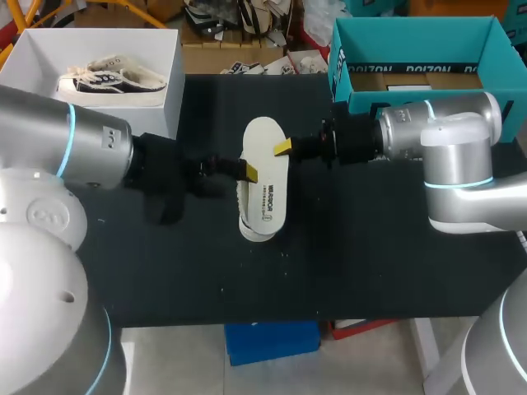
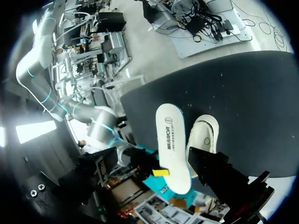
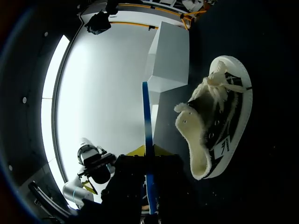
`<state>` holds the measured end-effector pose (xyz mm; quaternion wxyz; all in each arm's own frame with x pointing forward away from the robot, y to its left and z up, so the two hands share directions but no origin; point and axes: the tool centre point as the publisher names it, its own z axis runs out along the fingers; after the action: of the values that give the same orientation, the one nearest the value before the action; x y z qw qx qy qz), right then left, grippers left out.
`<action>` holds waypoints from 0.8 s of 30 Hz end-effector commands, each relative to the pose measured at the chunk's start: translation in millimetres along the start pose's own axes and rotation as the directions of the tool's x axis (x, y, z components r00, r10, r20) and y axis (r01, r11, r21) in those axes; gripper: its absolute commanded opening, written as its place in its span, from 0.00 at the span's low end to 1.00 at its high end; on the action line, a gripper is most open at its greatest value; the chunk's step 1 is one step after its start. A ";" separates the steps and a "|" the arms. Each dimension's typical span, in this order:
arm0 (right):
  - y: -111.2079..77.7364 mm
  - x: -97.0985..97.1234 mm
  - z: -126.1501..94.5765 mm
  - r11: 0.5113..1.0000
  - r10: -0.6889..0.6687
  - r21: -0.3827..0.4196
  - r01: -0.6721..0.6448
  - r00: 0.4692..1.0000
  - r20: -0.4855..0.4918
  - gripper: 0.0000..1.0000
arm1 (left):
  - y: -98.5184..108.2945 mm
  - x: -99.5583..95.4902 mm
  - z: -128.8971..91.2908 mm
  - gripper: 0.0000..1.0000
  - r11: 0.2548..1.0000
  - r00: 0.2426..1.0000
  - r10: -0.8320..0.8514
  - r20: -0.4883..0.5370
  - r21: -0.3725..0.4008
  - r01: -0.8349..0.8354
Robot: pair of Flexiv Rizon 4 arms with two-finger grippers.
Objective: Take the shoe out of the shoebox, open the shoe tongue, remove and reinsert the insole, then place the shoe into the shoebox
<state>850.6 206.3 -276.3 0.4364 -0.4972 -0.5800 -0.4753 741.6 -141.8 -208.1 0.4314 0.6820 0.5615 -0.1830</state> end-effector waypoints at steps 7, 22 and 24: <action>0.4 0.1 0.4 1.000 0.001 0.002 -0.001 1.000 0.002 0.00 | 1.9 -3.2 3.6 1.00 1.000 0.992 -0.001 -0.124 0.001 0.001; 0.4 0.1 0.4 1.000 0.001 0.002 -0.001 1.000 0.002 0.00 | 5.1 -20.0 9.4 1.00 0.988 0.898 -0.062 -0.436 0.102 0.118; 0.4 0.1 0.4 1.000 0.001 0.002 -0.001 1.000 0.002 0.00 | 6.2 -21.7 10.1 1.00 0.987 0.885 -0.054 -0.463 0.108 0.117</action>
<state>850.6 206.2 -276.4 0.4364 -0.4972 -0.5800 -0.4753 738.4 -156.7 -201.8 0.3283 0.6890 0.6244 -0.1663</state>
